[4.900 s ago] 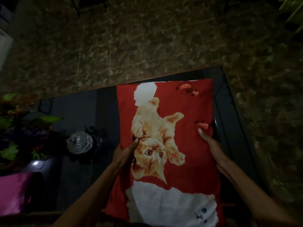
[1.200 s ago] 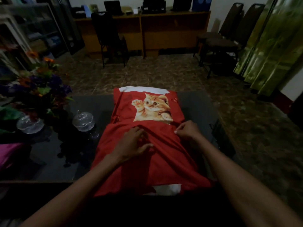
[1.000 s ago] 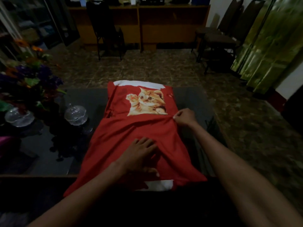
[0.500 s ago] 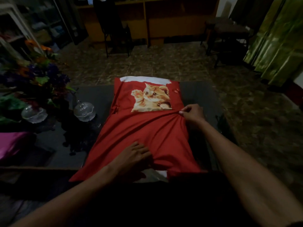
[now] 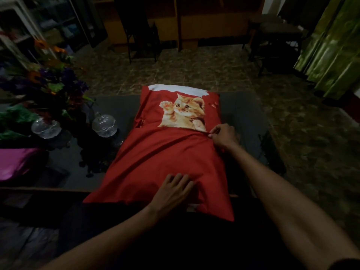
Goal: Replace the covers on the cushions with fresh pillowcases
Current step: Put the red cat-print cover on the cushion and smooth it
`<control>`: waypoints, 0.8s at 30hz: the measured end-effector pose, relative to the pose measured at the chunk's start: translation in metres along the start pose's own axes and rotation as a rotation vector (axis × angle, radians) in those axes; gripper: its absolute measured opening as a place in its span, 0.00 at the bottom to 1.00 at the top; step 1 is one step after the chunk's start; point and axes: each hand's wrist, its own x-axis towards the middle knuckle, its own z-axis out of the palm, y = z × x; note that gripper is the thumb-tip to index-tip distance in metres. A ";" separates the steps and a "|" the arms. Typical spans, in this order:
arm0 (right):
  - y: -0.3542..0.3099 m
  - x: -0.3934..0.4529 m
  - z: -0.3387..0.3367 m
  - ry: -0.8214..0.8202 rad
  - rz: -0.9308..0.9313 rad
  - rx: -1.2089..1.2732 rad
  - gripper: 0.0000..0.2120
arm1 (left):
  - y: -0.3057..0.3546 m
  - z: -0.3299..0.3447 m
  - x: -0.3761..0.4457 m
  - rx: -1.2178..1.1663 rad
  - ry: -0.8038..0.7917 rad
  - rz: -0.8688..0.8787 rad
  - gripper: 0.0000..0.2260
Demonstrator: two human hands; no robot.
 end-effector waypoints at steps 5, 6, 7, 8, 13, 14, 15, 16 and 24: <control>-0.021 -0.003 0.005 0.057 -0.045 0.069 0.12 | -0.024 -0.016 0.000 -0.067 -0.126 0.085 0.21; -0.027 -0.004 0.008 0.053 -0.092 0.111 0.11 | -0.032 -0.022 -0.002 -0.137 -0.158 0.107 0.24; -0.032 -0.006 0.011 0.032 -0.139 0.143 0.11 | -0.039 -0.030 -0.003 -0.222 -0.169 0.098 0.26; -0.037 -0.009 0.015 -0.004 -0.188 0.146 0.13 | -0.044 -0.036 -0.004 -0.287 -0.163 0.076 0.26; -0.046 -0.018 0.030 -0.059 -0.240 -0.041 0.09 | -0.055 -0.044 -0.006 -0.401 -0.129 0.042 0.23; -0.050 -0.017 0.031 -0.050 -0.199 -0.037 0.09 | -0.059 -0.044 -0.006 -0.424 -0.114 0.039 0.23; -0.055 -0.014 0.031 -0.037 -0.169 -0.029 0.08 | -0.065 -0.044 -0.007 -0.430 -0.080 0.015 0.21; -0.061 -0.011 0.031 -0.019 -0.152 -0.015 0.08 | -0.074 -0.045 -0.006 -0.414 -0.022 -0.037 0.20; -0.140 -0.004 0.078 -0.037 -0.425 -0.027 0.17 | -0.137 -0.008 -0.034 -0.473 -0.175 -0.973 0.49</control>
